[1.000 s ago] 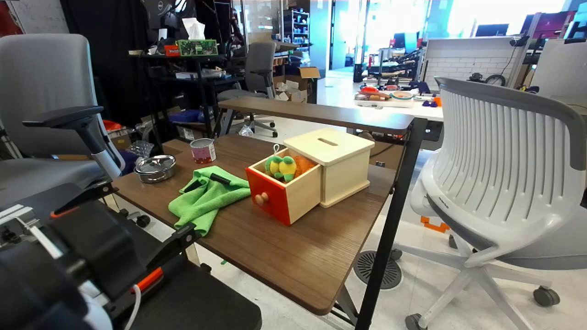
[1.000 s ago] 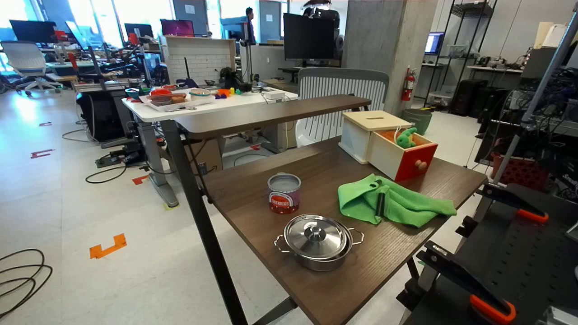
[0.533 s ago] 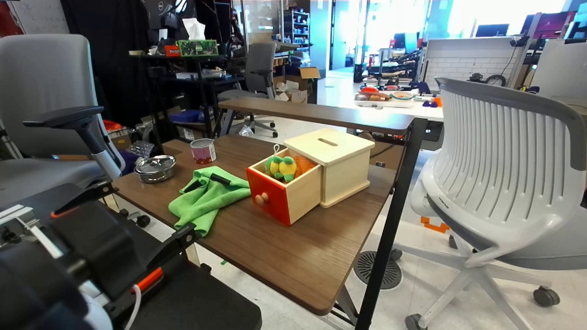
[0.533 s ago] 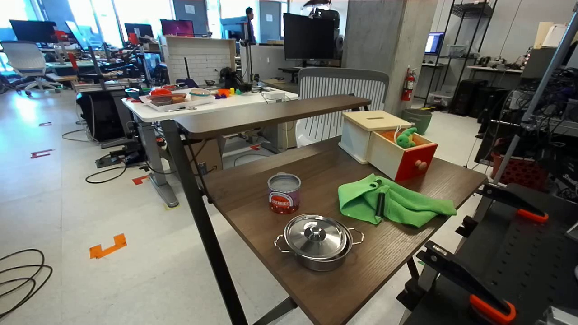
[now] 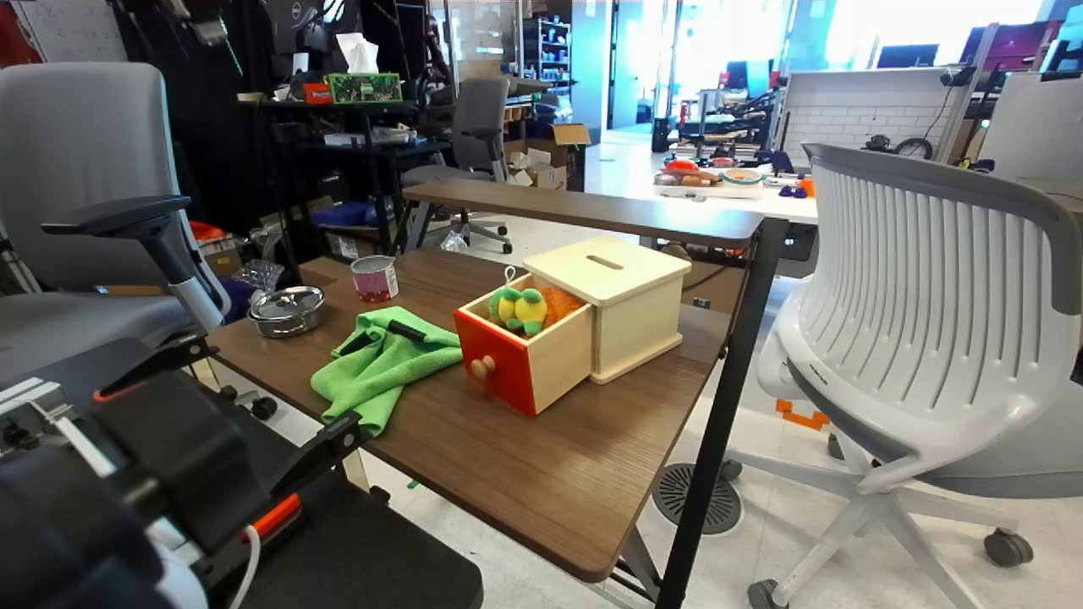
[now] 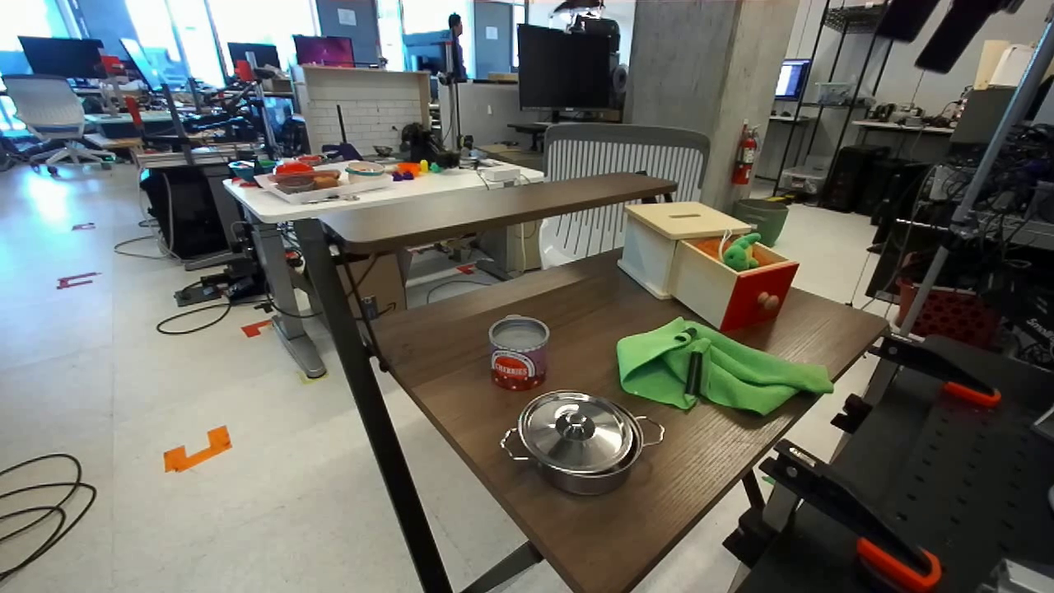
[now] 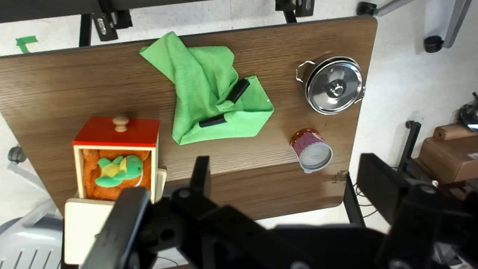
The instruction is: Turn the green cloth over
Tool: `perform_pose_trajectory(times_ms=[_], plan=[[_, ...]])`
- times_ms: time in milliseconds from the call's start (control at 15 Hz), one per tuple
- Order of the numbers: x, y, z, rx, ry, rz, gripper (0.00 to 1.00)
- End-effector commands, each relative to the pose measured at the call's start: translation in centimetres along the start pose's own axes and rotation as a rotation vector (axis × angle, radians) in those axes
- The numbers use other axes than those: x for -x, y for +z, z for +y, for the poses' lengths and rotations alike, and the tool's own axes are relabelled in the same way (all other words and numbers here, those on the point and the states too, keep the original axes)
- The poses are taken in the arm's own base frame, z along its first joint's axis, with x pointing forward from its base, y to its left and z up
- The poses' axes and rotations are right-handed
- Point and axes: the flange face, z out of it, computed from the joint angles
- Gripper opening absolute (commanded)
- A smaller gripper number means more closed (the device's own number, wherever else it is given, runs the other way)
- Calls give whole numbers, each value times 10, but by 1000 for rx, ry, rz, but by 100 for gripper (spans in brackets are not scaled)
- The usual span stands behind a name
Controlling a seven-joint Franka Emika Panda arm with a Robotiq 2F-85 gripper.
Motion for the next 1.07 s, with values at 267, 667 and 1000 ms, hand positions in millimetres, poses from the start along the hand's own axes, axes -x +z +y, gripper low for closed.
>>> perform_pose_trajectory(times_ms=[267,667,1000], plan=[[-2,125,-20,26,262,-23,100],[18,198,-4,74,432,-101,100],[-5,225,11,55,577,-141,100]])
